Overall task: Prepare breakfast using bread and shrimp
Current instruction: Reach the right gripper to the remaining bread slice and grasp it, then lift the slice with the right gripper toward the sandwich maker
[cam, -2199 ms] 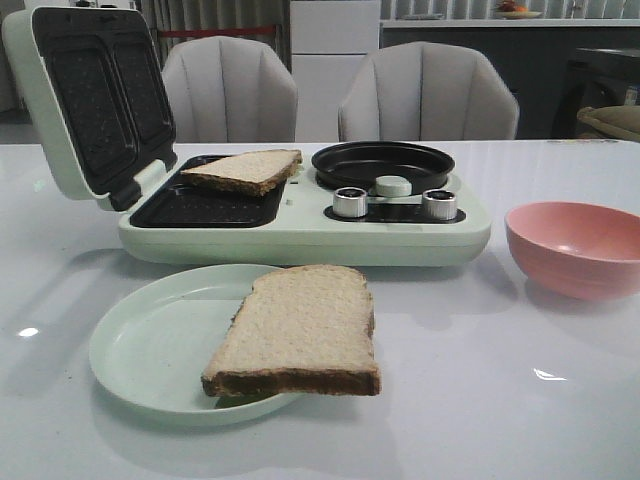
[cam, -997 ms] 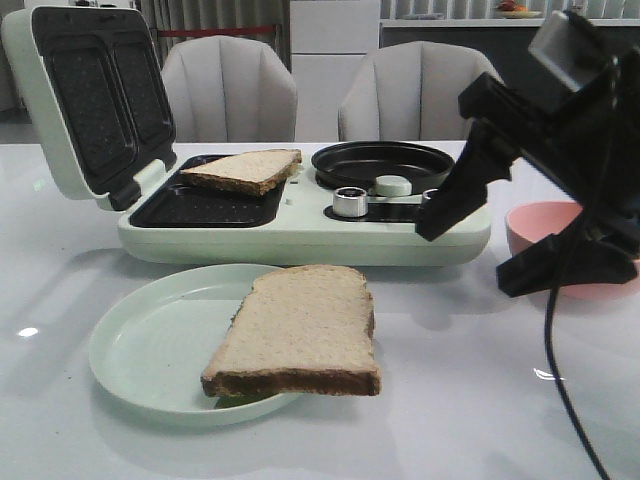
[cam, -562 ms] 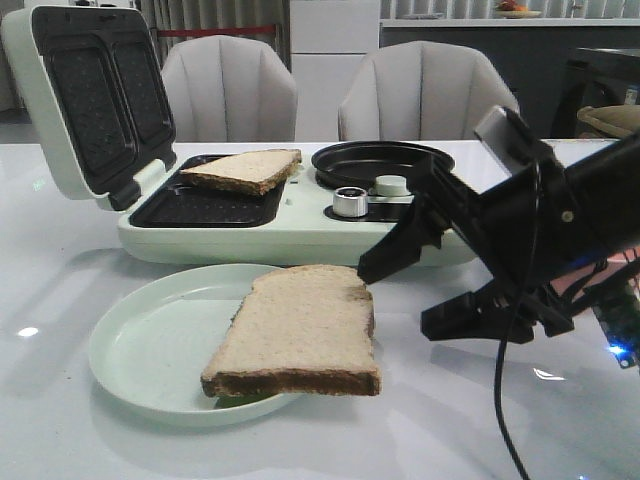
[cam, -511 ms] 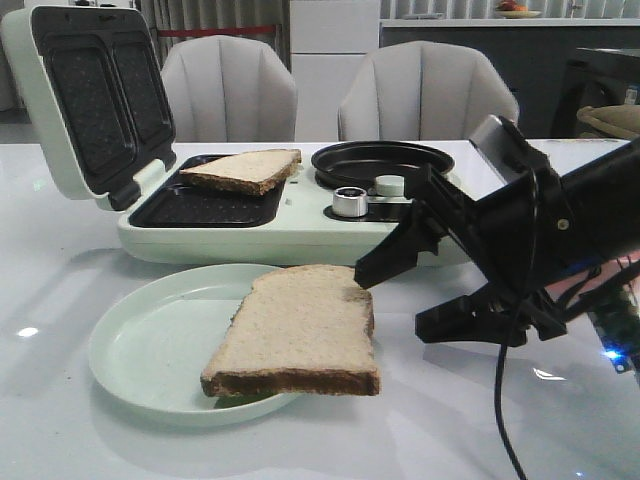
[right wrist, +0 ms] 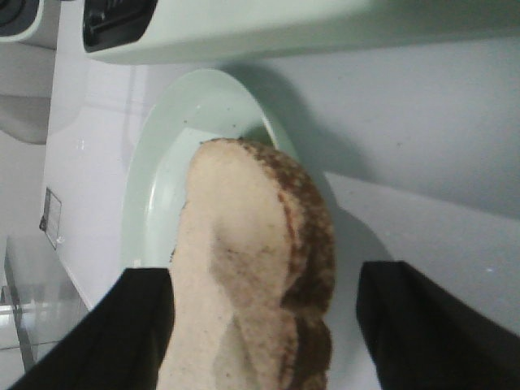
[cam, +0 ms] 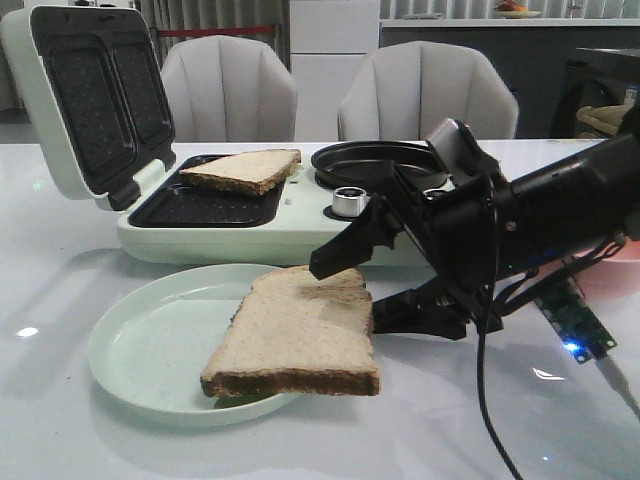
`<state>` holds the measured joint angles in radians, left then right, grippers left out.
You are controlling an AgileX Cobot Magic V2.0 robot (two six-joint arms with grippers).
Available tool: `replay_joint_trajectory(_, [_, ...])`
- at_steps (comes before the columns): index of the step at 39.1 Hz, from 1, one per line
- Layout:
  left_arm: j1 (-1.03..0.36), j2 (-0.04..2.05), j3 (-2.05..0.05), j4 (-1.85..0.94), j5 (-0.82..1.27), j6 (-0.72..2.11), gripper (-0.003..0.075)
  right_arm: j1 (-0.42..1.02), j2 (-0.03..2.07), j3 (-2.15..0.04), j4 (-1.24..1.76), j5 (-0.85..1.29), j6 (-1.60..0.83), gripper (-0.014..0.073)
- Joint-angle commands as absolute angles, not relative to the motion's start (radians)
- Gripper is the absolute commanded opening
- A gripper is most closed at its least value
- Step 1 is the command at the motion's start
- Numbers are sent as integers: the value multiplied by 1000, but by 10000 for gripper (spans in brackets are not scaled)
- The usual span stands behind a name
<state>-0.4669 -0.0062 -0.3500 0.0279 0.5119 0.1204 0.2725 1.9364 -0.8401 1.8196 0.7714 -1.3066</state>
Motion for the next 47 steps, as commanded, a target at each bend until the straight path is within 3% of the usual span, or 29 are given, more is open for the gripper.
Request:
replay_joint_trajectory(1, [-467,-21,-374,18,434,116,618,292,1909,-868,1903,813,-1324,563])
replay_joint_trajectory(9, [-467,-21,-374,18,434,116,618,298,1900,-881,1903,833,-1324,332])
replay_joint_trajectory(12, [-467,-21,-374,18,434,116,618,292,1887,-881,1903,845,-1335,284])
replay_joint_trajectory(29, [-467,-21,-374,18,434,116,618,265,1743,-971,1903,941,-1394,277])
replay_joint_trajectory(47, [-467,-21,-374,18,434,116,618,382,1927,-1399,1903,734,-1375,277])
